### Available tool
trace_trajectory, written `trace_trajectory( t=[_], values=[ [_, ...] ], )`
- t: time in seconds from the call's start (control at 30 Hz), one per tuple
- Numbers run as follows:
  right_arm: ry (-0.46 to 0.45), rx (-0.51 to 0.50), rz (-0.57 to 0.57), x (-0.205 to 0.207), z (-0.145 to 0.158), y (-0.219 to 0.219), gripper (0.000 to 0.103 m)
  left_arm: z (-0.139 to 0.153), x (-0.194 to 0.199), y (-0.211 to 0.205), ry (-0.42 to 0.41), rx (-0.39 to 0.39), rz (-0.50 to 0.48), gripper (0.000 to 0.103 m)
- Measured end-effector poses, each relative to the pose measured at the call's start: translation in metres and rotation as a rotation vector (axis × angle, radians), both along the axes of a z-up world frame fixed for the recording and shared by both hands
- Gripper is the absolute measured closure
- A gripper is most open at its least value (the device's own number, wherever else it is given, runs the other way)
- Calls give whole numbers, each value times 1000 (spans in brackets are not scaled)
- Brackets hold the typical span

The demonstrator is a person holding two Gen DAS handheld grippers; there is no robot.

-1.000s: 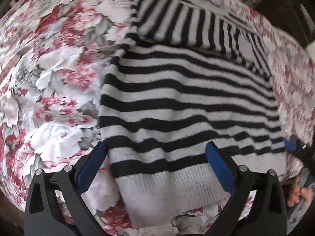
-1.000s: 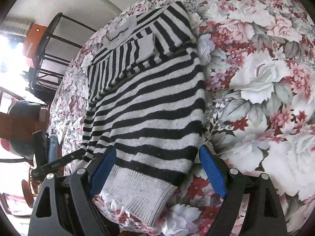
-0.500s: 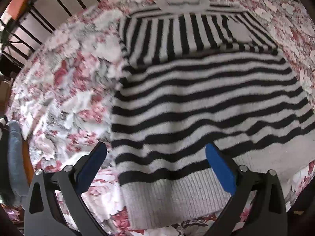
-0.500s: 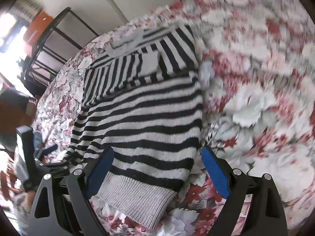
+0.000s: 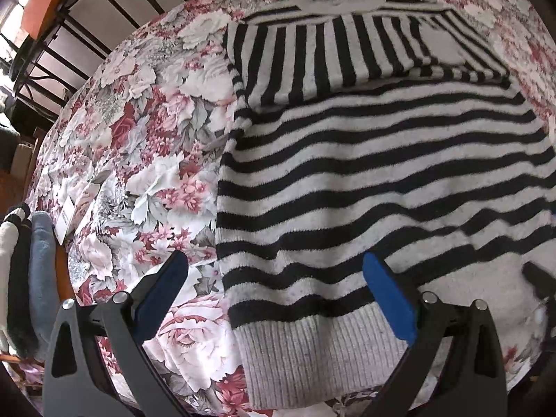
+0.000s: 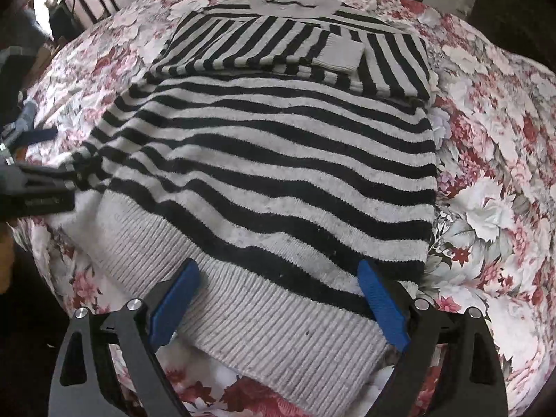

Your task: Fold small clothes

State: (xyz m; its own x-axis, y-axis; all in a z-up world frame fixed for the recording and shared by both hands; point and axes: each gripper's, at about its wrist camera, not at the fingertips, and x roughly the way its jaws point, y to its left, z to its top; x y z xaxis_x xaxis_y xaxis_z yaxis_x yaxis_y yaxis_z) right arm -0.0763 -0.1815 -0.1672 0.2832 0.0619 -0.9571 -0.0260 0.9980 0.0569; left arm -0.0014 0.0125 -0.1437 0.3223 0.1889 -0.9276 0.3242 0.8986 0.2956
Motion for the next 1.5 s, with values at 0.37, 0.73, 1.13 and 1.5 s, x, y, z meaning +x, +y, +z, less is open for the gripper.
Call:
trace_trajectory(
  t=[0.37, 0.73, 1.13, 1.5],
  values=[
    [-103, 76, -88, 3, 23, -18, 10, -3, 0, -1, 0, 27, -6, 5],
    [16, 37, -59, 29, -17, 20, 3, -33, 16, 1, 156, -39, 68, 4],
    [-123, 370, -281, -8, 39, -69, 4, -2, 38, 81, 284, -550, 285, 5],
    [-68, 593, -462, -27, 17, -115, 4, -10, 51, 79, 345, -632, 308, 6]
  ],
)
